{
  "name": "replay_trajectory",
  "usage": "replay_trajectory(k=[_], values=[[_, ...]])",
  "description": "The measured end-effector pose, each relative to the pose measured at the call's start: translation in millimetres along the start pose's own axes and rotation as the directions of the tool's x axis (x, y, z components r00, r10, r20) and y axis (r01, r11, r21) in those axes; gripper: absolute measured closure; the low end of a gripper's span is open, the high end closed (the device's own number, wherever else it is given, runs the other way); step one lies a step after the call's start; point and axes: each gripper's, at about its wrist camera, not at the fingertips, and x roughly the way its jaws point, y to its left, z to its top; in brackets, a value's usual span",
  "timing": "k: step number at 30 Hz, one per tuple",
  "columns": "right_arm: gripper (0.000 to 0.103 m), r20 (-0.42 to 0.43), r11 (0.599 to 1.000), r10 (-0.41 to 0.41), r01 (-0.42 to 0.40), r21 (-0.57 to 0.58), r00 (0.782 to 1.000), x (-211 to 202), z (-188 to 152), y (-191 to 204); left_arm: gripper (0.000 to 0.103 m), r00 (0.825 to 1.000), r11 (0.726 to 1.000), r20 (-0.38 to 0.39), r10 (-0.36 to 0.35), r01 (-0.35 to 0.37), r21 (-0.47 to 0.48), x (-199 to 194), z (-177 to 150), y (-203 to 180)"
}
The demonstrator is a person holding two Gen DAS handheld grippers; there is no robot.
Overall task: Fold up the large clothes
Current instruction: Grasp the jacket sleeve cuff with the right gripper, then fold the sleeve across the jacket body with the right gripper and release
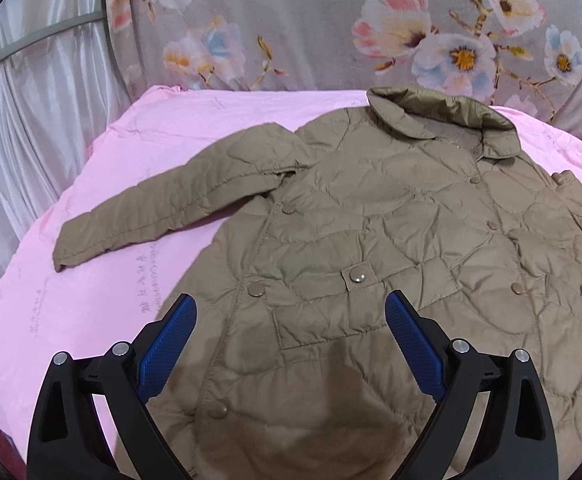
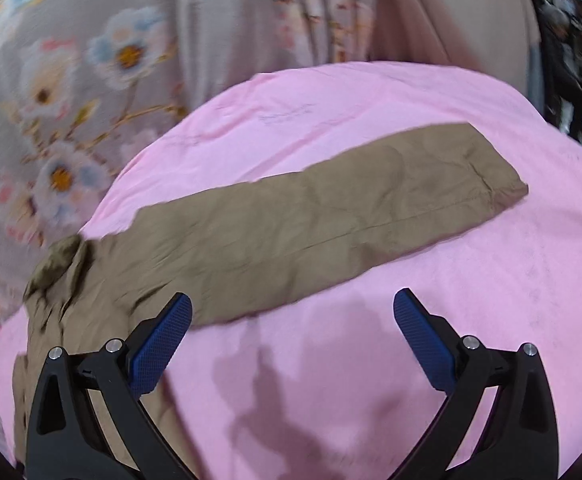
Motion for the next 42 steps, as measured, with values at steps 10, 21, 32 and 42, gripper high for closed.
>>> replay_trajectory(k=[10, 21, 32, 42], values=[[0.01, 0.066, 0.964, -0.015, -0.003, 0.265, 0.998, 42.7, 26.4, -52.0, 0.009, 0.997, 1.0, -0.07, 0.01, -0.009, 0.003, 41.5, -18.1, -8.0], [0.1, 0.144, 0.984, 0.176, -0.179, 0.007, 0.974, 11.8, 45.5, 58.7, 0.008, 0.997, 1.0, -0.068, 0.024, -0.025, -0.003, 49.2, -25.8, -11.3], [0.1, -0.17, 0.666, 0.524, -0.526, -0.529, 0.835, -57.9, -104.0, 306.7, 0.007, 0.997, 1.0, -0.068, 0.031, -0.031, 0.0, 49.8, -26.1, -12.5], [0.051, -0.316, 0.538, 0.541, -0.609, -0.583, 0.78, -76.3, -193.2, 320.3, 0.007, 0.997, 0.999, -0.081, -0.015, 0.011, -0.04, 51.8, -26.7, -5.0]])
